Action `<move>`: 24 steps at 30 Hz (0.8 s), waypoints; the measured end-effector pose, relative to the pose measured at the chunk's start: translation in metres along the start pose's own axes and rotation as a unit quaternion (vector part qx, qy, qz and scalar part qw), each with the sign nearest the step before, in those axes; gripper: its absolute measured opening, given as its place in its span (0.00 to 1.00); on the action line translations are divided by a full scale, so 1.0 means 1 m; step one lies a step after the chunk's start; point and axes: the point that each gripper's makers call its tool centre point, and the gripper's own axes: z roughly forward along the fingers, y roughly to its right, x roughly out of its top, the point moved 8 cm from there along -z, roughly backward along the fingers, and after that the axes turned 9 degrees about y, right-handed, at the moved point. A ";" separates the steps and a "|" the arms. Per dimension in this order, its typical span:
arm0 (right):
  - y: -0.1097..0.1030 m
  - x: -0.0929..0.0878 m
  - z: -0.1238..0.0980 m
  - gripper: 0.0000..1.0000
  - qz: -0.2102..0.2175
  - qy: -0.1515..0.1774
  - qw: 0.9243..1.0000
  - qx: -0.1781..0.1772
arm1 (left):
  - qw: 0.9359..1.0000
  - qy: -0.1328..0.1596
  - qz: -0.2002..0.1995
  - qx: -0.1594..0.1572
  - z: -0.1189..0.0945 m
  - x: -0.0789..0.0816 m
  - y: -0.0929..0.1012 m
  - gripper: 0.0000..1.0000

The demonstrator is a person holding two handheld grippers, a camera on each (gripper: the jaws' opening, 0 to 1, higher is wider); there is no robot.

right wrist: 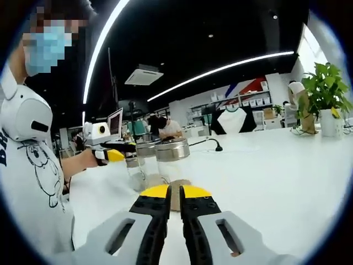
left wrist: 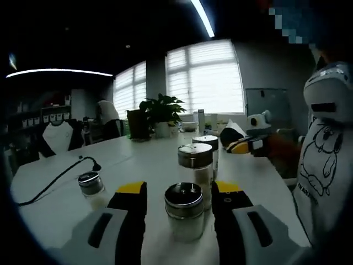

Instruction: Rotate the seasoning bottle until the label or dispensing opening points toward the visible target arrow and the bottle remains upright within the marked orientation range

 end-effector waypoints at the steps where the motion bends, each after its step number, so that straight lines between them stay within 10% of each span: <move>1: -0.001 -0.001 0.001 0.04 -0.004 -0.003 1.000 0.005 | 1.000 0.001 -0.008 -0.007 0.000 -0.001 -0.001 0.50; 5: -0.007 -0.003 0.003 0.05 -0.009 -0.011 0.999 0.031 | 0.997 0.000 -0.048 -0.056 0.001 -0.006 0.001 0.57; 9: -0.009 -0.005 0.005 0.05 -0.008 -0.018 0.999 0.040 | 0.994 -0.020 0.008 -0.105 0.002 -0.007 0.002 0.53; 24: -0.019 -0.012 0.008 0.05 -0.016 -0.045 0.996 0.072 | 0.989 -0.015 -0.049 -0.136 0.014 -0.011 -0.010 0.45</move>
